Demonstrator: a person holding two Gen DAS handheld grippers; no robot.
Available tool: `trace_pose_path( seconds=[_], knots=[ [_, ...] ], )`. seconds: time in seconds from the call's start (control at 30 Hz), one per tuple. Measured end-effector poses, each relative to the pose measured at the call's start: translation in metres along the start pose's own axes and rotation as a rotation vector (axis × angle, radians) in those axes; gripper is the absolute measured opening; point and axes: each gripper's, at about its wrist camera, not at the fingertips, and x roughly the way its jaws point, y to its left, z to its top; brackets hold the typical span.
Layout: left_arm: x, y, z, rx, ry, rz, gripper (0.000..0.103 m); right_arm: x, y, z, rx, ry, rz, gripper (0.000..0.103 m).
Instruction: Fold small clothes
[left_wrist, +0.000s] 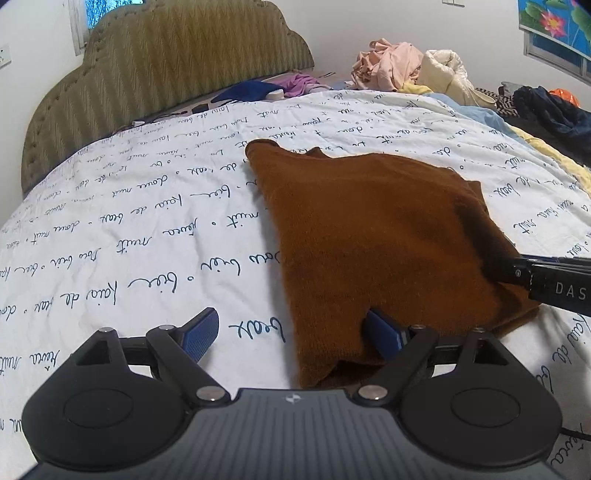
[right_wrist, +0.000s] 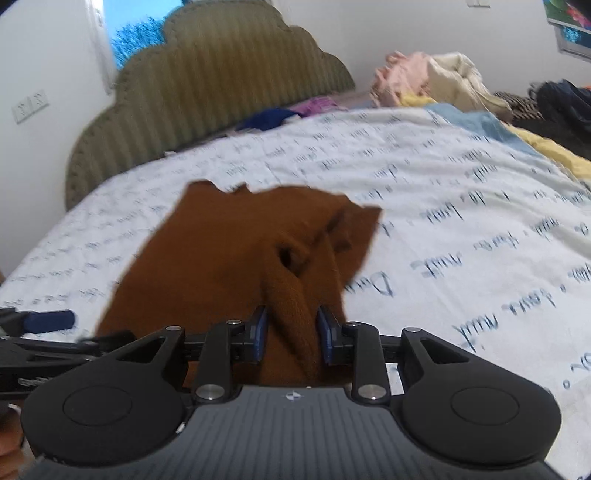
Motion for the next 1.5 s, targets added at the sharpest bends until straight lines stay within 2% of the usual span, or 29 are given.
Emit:
trace_pose_path(
  seconds=[0.1,0.27,0.53,0.67,0.7,0.87,1.1,1.2,1.5],
  knots=[
    [0.0,0.0,0.0,-0.003,0.004,-0.011,0.087,-0.002,-0.006,-0.001,0.036,-0.003,0.009,0.038],
    [0.001,0.001,0.0,-0.013,0.014,-0.013,0.087,-0.003,-0.008,-0.002,0.042,-0.001,0.011,0.041],
    [0.001,0.001,-0.001,-0.013,0.006,-0.013,0.088,-0.003,-0.011,-0.004,0.053,0.007,0.015,0.054],
    [0.0,0.005,0.002,-0.032,-0.01,-0.036,0.088,-0.004,-0.02,-0.001,0.101,0.011,0.056,0.068],
    [0.0,0.008,0.003,-0.046,-0.007,-0.048,0.088,-0.004,-0.023,0.0,0.113,0.013,0.065,0.069],
    [0.013,0.031,0.014,-0.178,0.046,-0.133,0.088,0.004,-0.039,0.006,0.168,0.052,0.125,0.073],
    [0.046,0.066,0.016,-0.431,0.149,-0.327,0.088,0.026,-0.07,0.008,0.335,0.113,0.29,0.075],
    [0.058,0.076,0.017,-0.517,0.159,-0.4,0.088,0.037,-0.083,0.013,0.419,0.122,0.365,0.074],
    [0.109,0.085,0.042,-0.661,0.184,-0.575,0.088,0.087,-0.083,0.039,0.416,0.143,0.481,0.074]
  ],
)
